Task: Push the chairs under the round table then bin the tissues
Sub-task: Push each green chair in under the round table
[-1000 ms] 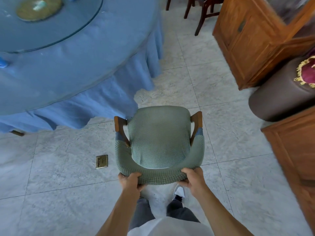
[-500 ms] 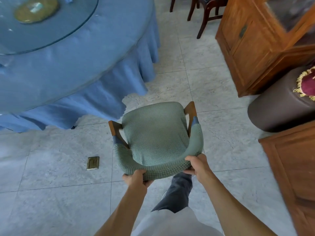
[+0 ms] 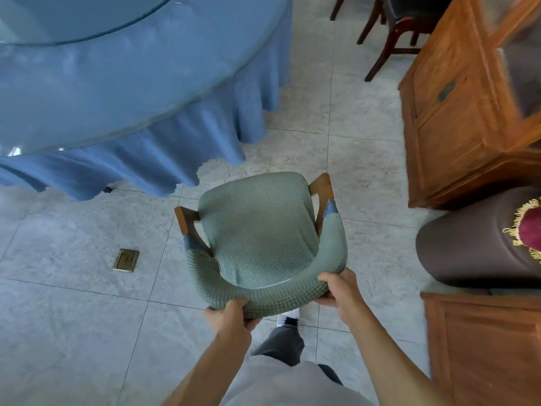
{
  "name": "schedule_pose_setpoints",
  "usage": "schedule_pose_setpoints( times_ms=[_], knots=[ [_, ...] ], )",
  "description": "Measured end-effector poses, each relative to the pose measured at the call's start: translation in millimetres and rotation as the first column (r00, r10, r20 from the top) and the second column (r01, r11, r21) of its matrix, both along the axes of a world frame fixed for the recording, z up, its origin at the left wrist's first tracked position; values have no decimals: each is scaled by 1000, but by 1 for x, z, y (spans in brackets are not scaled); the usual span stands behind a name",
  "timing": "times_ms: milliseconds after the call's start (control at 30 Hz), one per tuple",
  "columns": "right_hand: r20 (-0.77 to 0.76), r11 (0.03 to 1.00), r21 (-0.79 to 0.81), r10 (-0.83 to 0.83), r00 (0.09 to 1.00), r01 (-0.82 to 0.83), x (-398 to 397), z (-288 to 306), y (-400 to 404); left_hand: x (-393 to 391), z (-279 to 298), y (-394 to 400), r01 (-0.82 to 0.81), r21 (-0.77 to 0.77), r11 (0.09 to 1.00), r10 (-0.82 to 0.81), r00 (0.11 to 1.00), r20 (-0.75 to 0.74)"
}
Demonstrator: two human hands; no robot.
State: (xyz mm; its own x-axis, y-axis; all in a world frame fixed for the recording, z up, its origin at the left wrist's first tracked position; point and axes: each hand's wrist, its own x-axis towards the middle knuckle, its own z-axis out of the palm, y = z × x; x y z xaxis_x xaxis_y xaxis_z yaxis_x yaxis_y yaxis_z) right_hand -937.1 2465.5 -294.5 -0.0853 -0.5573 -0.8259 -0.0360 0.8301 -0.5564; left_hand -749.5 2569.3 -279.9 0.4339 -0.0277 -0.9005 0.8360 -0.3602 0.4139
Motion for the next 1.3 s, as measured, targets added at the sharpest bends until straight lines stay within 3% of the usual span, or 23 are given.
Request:
schedule_pose_setpoints(
  times_ms=[300,567,700,967,1100,1300],
  knots=[
    [-43,990,14,141,989,-141,-49,-9,-73,-60,6,-55,-100,31,994,101,994,-37],
    [-2,966,49,254,967,-254,-82,-22,-128,-107,-6,-91,-170,43,984,168,985,47],
    [81,955,75,282,956,-288,-92,-24,-136,-118,-3,-97,-191,52,980,187,979,78],
    [351,970,88,183,918,-227,-105,-14,-126,-149,6,-86,-220,-133,966,229,972,55],
    [396,969,79,185,899,-234,-108,-12,-128,-159,5,-90,-276,-189,942,288,957,35],
    [372,962,53,230,900,-268,-109,-15,-135,-163,6,-101,-331,-153,931,352,926,136]
  ],
)
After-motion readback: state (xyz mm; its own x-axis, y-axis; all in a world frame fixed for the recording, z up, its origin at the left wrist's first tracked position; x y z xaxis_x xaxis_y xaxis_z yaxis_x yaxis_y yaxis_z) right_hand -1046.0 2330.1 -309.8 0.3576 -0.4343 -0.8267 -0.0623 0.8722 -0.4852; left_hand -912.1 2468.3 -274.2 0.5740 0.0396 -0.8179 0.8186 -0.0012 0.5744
